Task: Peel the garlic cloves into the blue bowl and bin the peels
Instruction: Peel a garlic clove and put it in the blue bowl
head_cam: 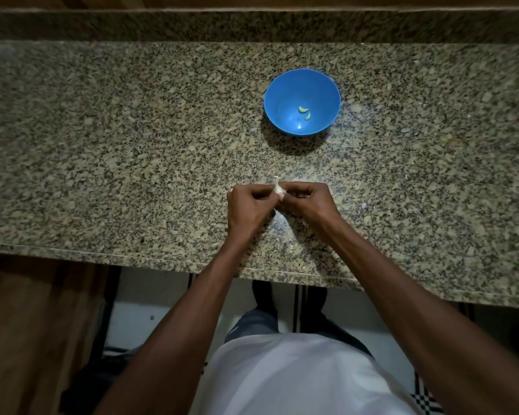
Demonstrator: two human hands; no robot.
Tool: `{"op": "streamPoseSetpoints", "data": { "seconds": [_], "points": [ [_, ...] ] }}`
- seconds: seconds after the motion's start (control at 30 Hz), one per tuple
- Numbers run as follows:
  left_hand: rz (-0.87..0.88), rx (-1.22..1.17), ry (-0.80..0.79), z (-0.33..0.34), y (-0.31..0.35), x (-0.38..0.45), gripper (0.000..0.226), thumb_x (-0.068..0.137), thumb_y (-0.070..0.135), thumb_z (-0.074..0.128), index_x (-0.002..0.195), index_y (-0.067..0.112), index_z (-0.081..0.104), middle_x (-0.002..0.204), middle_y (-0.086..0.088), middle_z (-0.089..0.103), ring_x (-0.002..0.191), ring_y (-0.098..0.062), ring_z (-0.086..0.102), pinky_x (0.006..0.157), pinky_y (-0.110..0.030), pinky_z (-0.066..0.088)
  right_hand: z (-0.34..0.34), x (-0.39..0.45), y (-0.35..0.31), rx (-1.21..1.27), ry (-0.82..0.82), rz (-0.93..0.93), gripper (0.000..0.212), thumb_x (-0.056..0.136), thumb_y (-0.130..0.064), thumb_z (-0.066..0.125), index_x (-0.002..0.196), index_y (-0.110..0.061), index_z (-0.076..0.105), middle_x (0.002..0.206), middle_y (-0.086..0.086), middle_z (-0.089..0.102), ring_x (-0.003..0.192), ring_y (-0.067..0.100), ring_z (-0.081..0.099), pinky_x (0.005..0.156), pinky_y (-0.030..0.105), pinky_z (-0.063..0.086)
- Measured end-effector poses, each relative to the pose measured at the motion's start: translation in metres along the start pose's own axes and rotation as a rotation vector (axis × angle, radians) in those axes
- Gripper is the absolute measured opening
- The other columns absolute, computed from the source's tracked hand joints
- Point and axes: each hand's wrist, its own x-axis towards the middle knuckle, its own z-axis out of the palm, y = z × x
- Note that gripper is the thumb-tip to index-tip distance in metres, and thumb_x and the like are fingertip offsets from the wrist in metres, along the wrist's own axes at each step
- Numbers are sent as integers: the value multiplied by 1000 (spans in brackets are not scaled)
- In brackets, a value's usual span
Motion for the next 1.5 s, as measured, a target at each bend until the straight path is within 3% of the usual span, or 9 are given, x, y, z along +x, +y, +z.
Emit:
{"op": "streamPoseSetpoints", "data": {
  "seconds": [0.33,0.43,0.7,0.87,1.0,1.13,1.33,1.43,1.5],
  "points": [
    [-108,9,74,12,4,-3,18,82,20,84,100,16,80,85,7,78,71,-4,74,63,-26,62,2,4,11,-75,72,-15,33,83,-8,87,115,-3,78,108,14,79,101,29,77,91,48,63],
    [-197,-131,143,19,6,-3,21,82,12,84,101,16,79,87,4,77,76,-11,75,68,-34,66,7,3,11,-38,106,-3,33,84,-6,85,116,-4,77,108,11,79,102,27,77,92,47,63],
    [-291,-388,174,16,-5,-1,26,86,10,80,110,20,77,97,-3,78,84,-18,74,68,-30,62,10,5,-2,177,112,75,32,88,-1,80,119,3,73,107,21,77,101,36,77,96,51,61],
    [-355,-603,119,1,-15,-1,23,88,0,73,107,14,79,93,3,80,89,-16,74,81,-29,63,5,11,-17,-429,83,-213,28,94,-13,77,120,-5,76,105,11,79,90,21,77,88,43,64],
    [-360,-809,44,-14,-22,-10,23,87,-1,78,109,-1,73,103,-14,79,100,-28,77,84,-29,63,7,16,-29,-937,-45,-426,28,99,-5,65,126,-7,75,122,14,64,101,21,63,80,19,49],
    [-318,-840,-7,-20,-24,-16,28,85,-2,80,110,-1,69,108,-21,77,103,-33,76,86,-33,63,2,-3,-32,-834,136,-508,22,97,-3,63,113,-3,79,121,15,68,106,25,64,89,32,57],
    [-227,-662,-52,-9,-18,-23,18,87,16,83,102,8,77,104,-12,78,88,-19,74,75,-27,60,-1,-28,-15,-601,259,-339,14,93,-19,79,103,-10,82,98,4,80,71,-4,67,66,14,58],
    [-222,-609,-43,-2,-17,-24,23,89,14,81,108,2,75,104,-12,77,80,-12,70,70,-23,59,-1,-31,-12,-757,190,-366,24,102,-17,66,120,-5,76,120,14,72,95,11,66,78,4,45],
    [-233,-628,-41,0,-16,-24,24,89,11,80,109,-1,73,100,-10,78,80,-13,73,71,-24,60,-2,-32,-9,-825,161,-354,34,104,-9,60,137,-4,66,143,16,57,125,27,59,98,27,53]
  ]
}}
